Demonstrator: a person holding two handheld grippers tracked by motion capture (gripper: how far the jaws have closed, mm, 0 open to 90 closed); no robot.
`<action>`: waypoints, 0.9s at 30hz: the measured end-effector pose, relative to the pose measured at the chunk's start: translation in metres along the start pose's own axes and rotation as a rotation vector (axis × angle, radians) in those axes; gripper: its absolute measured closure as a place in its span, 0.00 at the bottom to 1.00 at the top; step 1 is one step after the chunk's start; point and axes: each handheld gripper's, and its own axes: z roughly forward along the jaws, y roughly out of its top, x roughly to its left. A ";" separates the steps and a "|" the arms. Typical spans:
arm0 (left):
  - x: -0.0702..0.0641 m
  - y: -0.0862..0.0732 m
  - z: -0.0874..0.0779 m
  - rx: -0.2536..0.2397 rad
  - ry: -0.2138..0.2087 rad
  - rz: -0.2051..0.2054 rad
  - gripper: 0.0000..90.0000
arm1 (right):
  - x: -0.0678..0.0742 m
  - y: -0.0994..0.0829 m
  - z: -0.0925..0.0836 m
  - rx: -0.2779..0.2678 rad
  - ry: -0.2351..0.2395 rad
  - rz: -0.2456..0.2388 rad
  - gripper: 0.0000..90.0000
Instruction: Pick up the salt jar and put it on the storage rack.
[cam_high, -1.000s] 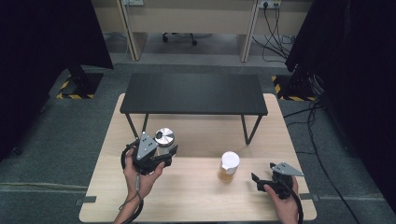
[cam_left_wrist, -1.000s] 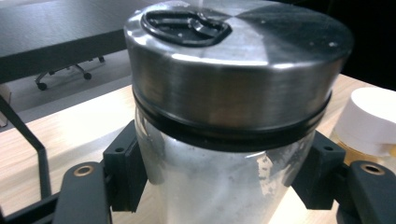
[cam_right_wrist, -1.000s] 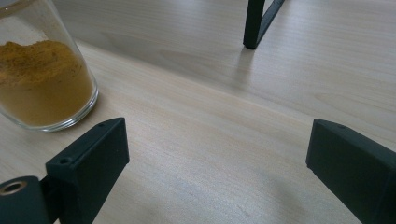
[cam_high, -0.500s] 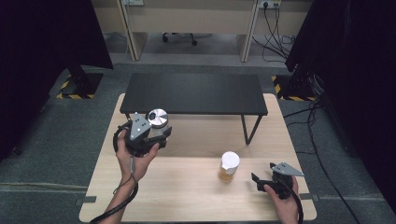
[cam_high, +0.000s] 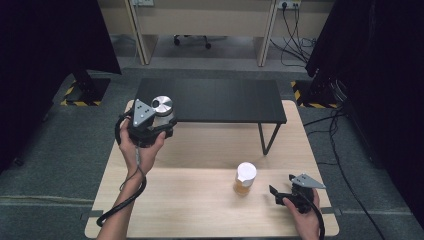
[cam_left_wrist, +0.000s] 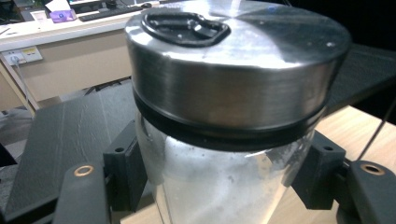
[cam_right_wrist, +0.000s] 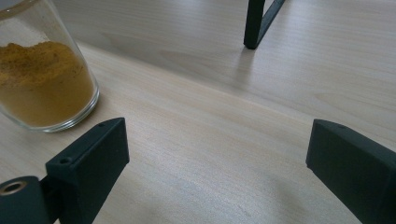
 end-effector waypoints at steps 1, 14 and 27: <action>0.000 0.002 0.002 0.003 0.003 0.003 0.35 | 0.000 0.000 0.000 0.000 0.001 0.001 0.07; 0.006 0.016 0.034 0.037 0.075 -0.008 0.35 | -0.002 0.000 0.000 0.000 0.007 0.002 0.07; 0.007 0.006 0.053 0.039 0.132 -0.033 0.35 | -0.002 0.000 0.000 0.000 0.009 -0.001 0.07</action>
